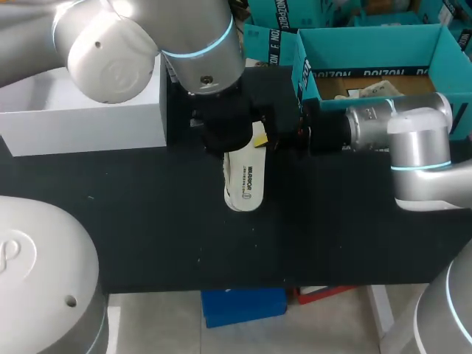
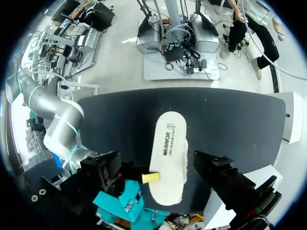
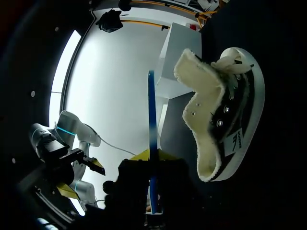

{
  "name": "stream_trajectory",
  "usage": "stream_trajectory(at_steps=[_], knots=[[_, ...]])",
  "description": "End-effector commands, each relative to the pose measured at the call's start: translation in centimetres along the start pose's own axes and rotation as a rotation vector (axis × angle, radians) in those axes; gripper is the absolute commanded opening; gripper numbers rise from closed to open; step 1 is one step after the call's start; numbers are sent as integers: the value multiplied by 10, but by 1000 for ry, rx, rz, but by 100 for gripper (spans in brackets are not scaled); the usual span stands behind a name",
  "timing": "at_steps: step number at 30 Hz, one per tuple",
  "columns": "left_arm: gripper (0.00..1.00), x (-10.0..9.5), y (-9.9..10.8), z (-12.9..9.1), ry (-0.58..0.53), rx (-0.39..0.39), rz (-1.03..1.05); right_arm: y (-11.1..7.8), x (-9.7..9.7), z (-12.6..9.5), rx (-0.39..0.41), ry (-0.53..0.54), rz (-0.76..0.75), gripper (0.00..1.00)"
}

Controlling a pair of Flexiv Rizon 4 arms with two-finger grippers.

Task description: Take the shoe out of the shoebox, open the shoe tongue, remove and reinsert the insole, then place the shoe into the shoebox

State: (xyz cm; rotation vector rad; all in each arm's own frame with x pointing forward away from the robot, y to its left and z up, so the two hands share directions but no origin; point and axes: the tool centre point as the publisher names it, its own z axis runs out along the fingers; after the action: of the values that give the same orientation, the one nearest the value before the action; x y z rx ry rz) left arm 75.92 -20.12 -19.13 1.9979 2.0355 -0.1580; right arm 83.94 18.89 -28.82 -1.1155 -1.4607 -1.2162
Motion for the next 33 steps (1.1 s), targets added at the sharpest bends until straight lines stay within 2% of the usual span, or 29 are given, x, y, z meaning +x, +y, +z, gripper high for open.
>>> stream_trajectory(at_steps=[1, 16, 25, 33], knots=[[100, -10, 11, 10, 15, 11, 8, 1, 0, 1, 1, -3, 1, 0], [100, -6, 63, 28, 29, 15, 5, 1, 0, 1, 1, -3, 1, 0], [100, -4, 91, 47, 72, 17, 20, 1, 0, 1, 1, -3, 1, 0], [100, 0, 118, 54, 100, 12, 25, 1, 0, 1, 1, -3, 1, 0]])
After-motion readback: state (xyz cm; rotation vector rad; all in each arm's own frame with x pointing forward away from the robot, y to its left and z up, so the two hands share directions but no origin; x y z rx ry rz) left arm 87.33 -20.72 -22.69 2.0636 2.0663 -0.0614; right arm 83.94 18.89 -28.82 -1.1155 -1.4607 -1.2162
